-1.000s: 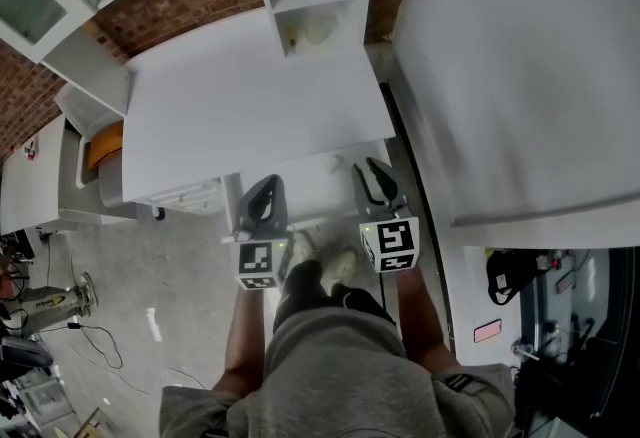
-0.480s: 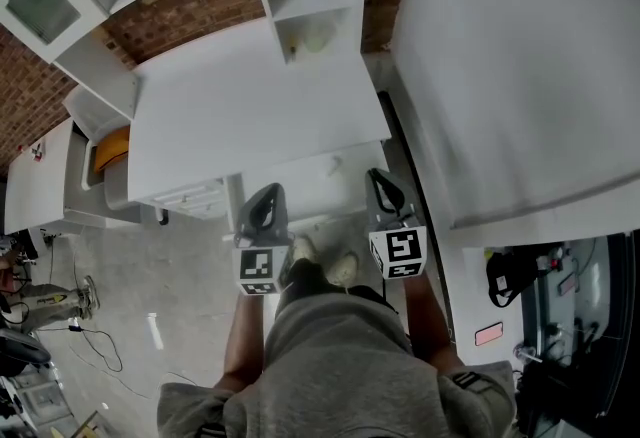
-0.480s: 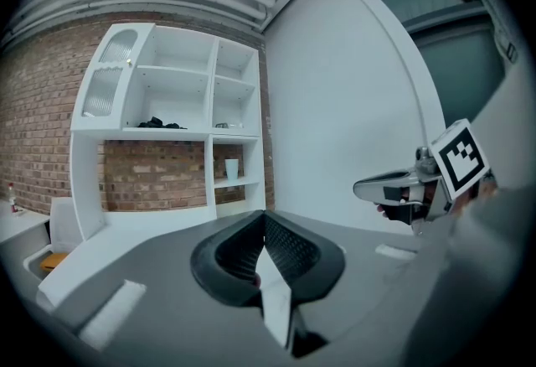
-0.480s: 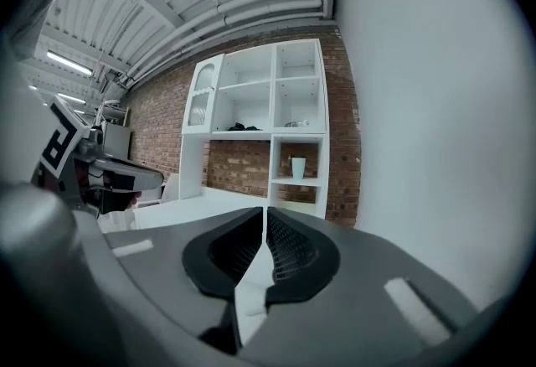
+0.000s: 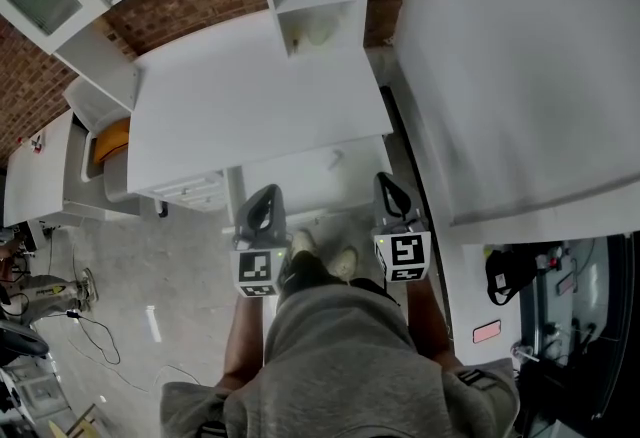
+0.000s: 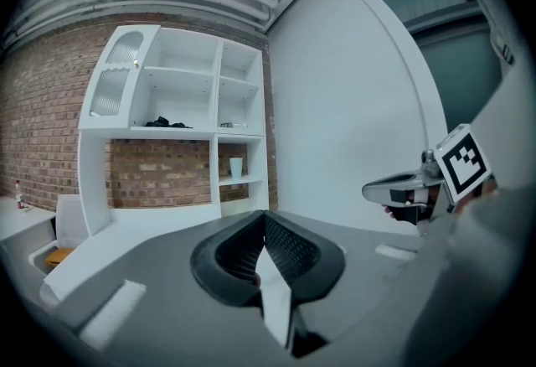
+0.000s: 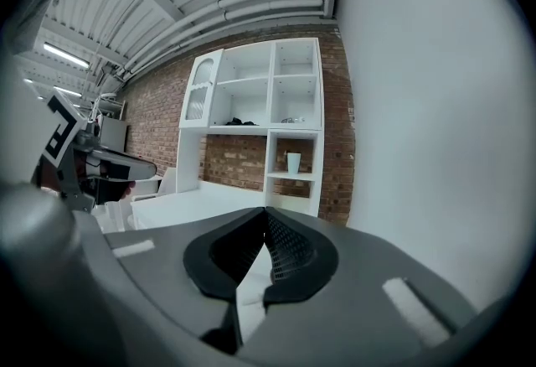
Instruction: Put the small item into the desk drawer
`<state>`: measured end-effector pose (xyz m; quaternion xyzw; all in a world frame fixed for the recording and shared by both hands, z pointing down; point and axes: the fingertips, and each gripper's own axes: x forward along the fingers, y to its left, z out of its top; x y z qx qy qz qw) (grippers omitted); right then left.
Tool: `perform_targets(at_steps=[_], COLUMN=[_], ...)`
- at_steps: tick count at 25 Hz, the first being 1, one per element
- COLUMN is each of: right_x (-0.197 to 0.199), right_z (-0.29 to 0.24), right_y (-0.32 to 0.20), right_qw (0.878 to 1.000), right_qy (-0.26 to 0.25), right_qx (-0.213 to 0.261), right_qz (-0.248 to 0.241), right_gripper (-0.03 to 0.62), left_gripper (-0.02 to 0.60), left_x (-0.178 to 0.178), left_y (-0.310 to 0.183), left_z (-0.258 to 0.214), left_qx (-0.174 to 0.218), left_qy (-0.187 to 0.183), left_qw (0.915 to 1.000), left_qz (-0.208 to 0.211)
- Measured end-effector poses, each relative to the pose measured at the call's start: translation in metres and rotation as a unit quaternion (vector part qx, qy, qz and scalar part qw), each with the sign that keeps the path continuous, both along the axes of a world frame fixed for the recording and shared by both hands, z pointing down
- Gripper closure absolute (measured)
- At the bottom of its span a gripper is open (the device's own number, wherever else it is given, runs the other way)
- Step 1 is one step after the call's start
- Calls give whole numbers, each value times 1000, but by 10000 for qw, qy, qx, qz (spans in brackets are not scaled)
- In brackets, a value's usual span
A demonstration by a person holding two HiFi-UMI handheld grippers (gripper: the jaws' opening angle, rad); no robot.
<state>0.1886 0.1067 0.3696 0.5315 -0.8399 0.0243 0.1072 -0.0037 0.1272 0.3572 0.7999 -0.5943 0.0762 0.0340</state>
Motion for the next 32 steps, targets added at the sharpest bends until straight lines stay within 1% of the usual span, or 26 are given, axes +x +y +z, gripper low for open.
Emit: perform_targets(at_steps=[3, 8, 13, 21, 32], right_x=[-1, -3, -2, 0, -2], right_z=[3, 3, 5, 7, 6], right_y=[-1, -2, -2, -5, -11], right_qw=[10000, 9999, 9999, 9999, 9998], right_qy=[3, -53, -77, -65, -66], right_qx=[-8, -72, -76, -81, -110], right_qz=[-24, -106, -112, -85, -118], right_gripper=[591, 591, 591, 591, 591], left_gripper=[569, 569, 569, 569, 569], left_x=[-1, 0, 3, 4, 5], left_y=[-2, -4, -6, -9, -16], left_z=[-2, 1, 1, 7, 5], left_qx=[13, -23, 15, -77, -18], left_qy=[31, -59, -55, -84, -90], left_qw=[10000, 10000, 10000, 9999, 10000], left_qz=[-27, 4, 1, 28, 33])
